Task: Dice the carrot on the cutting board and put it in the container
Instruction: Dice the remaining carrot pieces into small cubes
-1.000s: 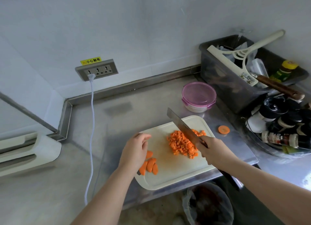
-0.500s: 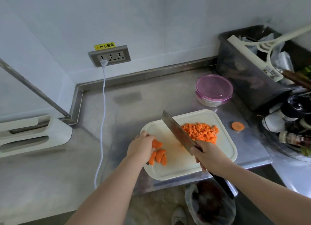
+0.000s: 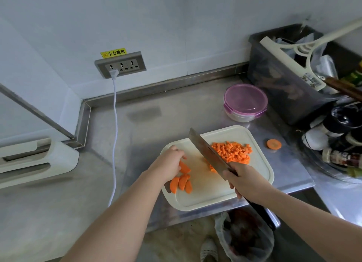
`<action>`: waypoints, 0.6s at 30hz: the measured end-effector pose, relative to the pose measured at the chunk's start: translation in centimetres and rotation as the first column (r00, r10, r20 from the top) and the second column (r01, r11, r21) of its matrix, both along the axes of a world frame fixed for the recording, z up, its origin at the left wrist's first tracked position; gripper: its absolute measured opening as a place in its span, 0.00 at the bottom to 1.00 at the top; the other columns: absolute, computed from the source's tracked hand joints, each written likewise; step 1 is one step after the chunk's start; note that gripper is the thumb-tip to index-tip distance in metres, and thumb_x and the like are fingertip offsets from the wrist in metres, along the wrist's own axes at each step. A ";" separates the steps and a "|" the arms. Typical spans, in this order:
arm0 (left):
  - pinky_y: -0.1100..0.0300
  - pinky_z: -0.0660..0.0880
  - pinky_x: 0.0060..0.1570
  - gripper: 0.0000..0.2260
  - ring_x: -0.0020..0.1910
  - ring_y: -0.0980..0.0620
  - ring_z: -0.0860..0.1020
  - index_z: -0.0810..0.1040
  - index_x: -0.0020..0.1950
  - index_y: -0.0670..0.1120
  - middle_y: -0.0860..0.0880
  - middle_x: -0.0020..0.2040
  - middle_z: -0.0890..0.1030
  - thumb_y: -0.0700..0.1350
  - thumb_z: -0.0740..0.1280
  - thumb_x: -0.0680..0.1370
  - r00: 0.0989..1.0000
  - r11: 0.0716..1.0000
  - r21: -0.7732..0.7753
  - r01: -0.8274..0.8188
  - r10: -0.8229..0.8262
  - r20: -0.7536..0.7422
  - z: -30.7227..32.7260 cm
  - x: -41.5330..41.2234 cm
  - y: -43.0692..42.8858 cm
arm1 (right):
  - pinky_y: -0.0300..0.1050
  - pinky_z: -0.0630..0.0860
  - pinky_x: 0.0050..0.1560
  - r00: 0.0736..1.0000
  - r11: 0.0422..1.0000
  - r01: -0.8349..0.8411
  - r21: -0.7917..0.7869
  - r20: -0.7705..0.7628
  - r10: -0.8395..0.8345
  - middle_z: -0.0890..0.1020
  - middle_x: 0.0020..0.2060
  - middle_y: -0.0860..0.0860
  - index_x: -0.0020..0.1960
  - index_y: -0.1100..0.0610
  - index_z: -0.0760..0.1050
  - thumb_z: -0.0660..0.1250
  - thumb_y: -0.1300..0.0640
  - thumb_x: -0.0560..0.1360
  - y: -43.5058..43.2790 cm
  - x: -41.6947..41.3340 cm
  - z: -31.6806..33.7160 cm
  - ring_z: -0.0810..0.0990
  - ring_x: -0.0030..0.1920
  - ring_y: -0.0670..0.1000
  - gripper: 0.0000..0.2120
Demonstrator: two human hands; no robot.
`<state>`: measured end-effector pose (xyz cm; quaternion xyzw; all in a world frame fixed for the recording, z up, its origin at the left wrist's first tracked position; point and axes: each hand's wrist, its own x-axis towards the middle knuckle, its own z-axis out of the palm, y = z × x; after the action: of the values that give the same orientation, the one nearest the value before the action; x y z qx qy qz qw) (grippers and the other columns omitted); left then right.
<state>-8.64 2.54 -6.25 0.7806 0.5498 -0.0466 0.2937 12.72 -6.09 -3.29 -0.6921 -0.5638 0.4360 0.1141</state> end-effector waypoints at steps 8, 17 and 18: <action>0.54 0.76 0.49 0.10 0.50 0.50 0.78 0.75 0.51 0.51 0.53 0.49 0.78 0.52 0.69 0.72 0.969 0.996 0.048 -0.074 0.083 -0.233 -0.6 -2.2 -4.3 | 0.37 0.73 0.27 0.999 0.998 -0.049 0.027 0.010 0.049 0.80 0.35 0.52 0.44 0.54 0.71 0.58 0.54 0.80 0.3 -0.6 0.0 0.75 0.25 0.46 0.08; 0.55 0.76 0.49 0.06 0.50 0.51 0.77 0.72 0.49 0.52 0.53 0.50 0.77 0.45 0.67 0.75 0.959 0.963 0.031 -0.266 0.268 -0.097 -1.6 -2.4 -5.5 | 0.34 0.72 0.27 0.998 0.998 -0.054 0.039 0.015 0.054 0.80 0.34 0.52 0.44 0.56 0.72 0.58 0.54 0.80 0.2 -0.4 -0.1 0.75 0.24 0.45 0.09; 0.55 0.76 0.50 0.06 0.49 0.52 0.77 0.72 0.48 0.53 0.53 0.48 0.78 0.44 0.67 0.76 0.955 0.958 0.007 -0.288 0.287 -0.079 -1.7 -2.5 -5.5 | 0.34 0.72 0.27 0.999 0.998 -0.051 0.037 0.011 0.050 0.80 0.34 0.52 0.44 0.56 0.72 0.58 0.54 0.80 0.1 -0.4 -0.1 0.75 0.24 0.44 0.09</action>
<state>-11.12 -2.92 -7.90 0.6893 0.6685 -0.0354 0.2771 12.37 -5.98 -3.38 -0.6776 -0.5896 0.4248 0.1130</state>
